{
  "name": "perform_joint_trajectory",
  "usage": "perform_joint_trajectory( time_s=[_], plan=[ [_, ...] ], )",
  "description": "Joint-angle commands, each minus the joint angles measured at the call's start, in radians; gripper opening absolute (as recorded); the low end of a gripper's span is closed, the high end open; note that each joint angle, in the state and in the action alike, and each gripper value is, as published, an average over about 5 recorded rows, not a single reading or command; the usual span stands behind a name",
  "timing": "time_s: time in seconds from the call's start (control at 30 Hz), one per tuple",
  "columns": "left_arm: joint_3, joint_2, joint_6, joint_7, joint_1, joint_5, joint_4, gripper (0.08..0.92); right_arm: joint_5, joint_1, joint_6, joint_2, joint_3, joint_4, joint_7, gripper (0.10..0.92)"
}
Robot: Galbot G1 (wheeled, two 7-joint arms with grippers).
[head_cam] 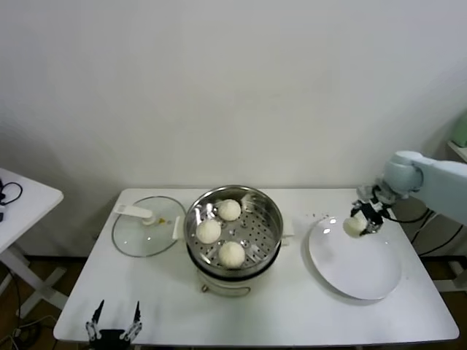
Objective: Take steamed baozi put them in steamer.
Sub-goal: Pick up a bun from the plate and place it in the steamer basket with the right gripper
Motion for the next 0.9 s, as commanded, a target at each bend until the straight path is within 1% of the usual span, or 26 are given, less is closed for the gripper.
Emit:
perform_joint_trajectory(
  time_s=[0.03, 0.27, 0.43, 0.7, 0.9],
  plan=[
    [0.000, 0.003, 0.001, 0.000, -0.001, -0.001, -0.008, 0.823, 0.336, 0.508, -0.086, 0.136, -0.273, 0.267, -0.012, 0.628],
    [0.001, 0.003, 0.001, 0.000, 0.001, 0.001, -0.015, 0.823, 0.440, 0.494, -0.144, 0.240, -0.173, 0.296, 0.007, 0.628],
    [0.003, 0.001, -0.003, 0.000, 0.004, 0.001, -0.016, 0.823, 0.464, 0.391, -0.186, 0.302, -0.096, 0.297, 0.046, 0.628],
    [-0.005, -0.002, -0.005, -0.001, 0.001, 0.001, -0.016, 0.823, 0.403, 0.209, -0.221, 0.363, -0.034, 0.287, 0.096, 0.628],
    [-0.005, -0.006, -0.008, -0.001, 0.004, 0.002, -0.017, 0.823, 0.318, 0.095, -0.230, 0.389, -0.011, 0.224, 0.119, 0.630]
  ],
)
